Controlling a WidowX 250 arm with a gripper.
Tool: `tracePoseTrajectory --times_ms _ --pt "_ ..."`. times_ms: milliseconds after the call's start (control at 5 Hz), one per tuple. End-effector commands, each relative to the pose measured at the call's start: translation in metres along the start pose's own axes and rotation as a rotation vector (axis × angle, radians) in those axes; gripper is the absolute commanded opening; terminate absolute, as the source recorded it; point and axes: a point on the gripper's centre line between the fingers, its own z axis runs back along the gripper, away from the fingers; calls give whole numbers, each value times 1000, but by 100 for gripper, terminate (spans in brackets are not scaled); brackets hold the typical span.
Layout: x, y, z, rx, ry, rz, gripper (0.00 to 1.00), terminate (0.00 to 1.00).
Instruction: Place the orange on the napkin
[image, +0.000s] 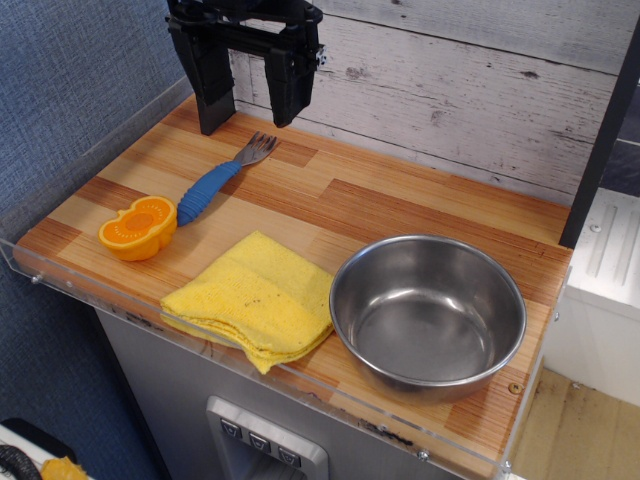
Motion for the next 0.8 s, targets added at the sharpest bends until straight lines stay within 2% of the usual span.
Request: tracePoseTrajectory --times_ms 0,200,400,600 --pt "0 0 0 0 0 0 100 0" --pt "-3 31 19 -9 -43 76 100 0" --pt "-22 65 25 20 -47 123 100 0" --pt "-53 96 15 50 -70 136 100 0"
